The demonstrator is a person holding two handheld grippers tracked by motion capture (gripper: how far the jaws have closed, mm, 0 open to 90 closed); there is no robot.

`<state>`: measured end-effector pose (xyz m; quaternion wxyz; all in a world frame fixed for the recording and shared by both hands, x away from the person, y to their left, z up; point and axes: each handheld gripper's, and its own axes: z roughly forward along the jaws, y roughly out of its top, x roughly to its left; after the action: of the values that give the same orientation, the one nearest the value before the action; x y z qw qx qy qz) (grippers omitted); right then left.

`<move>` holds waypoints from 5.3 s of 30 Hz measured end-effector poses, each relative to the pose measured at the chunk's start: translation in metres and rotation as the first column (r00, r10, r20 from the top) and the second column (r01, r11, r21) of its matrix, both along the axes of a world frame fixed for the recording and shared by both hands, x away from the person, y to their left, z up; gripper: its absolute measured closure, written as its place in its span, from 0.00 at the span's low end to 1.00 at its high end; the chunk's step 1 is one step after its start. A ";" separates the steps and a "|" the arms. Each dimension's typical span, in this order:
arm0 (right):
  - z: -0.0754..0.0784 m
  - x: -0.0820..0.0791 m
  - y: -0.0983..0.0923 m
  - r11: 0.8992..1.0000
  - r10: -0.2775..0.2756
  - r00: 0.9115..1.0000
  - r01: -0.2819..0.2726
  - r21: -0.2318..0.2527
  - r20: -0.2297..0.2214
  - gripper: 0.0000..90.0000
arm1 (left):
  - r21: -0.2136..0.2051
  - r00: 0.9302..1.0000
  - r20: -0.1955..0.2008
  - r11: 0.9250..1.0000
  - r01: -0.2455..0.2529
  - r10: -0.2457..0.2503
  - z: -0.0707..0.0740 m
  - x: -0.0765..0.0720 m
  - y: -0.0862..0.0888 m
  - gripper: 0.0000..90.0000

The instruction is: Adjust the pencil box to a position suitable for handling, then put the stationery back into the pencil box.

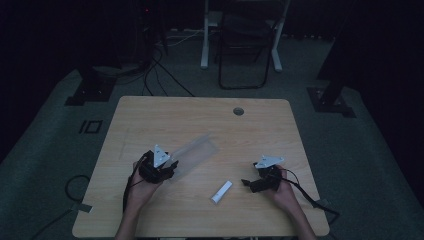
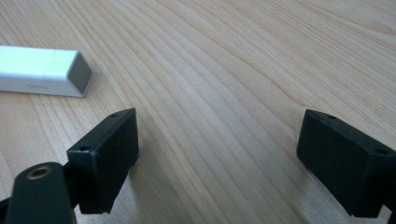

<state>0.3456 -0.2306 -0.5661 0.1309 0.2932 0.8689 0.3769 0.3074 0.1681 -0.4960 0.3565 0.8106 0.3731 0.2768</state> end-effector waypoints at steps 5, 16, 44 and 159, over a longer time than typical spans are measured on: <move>0.000 0.000 0.000 1.000 -0.001 1.000 0.001 0.000 -0.001 0.14 | -0.003 1.000 0.006 1.000 0.015 -0.015 0.003 -0.007 -0.003 0.54; 0.000 0.000 0.000 1.000 -0.001 1.000 0.001 0.000 -0.001 0.14 | -0.027 0.998 0.027 0.998 0.054 -0.053 0.020 -0.018 -0.015 0.53; 0.000 0.000 0.000 1.000 -0.001 1.000 0.001 0.000 -0.001 0.14 | -0.049 0.980 -0.042 0.980 0.194 -0.196 0.016 -0.026 -0.069 0.53; 0.000 0.000 0.000 1.000 0.001 1.000 -0.001 -0.001 0.002 0.14 | -0.001 0.924 -0.279 0.963 0.270 -0.260 -0.051 -0.010 -0.168 0.78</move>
<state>0.3457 -0.2307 -0.5661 0.1319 0.2920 0.8691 0.3767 0.2970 0.0002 -0.5473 0.3196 0.8909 0.3009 0.1172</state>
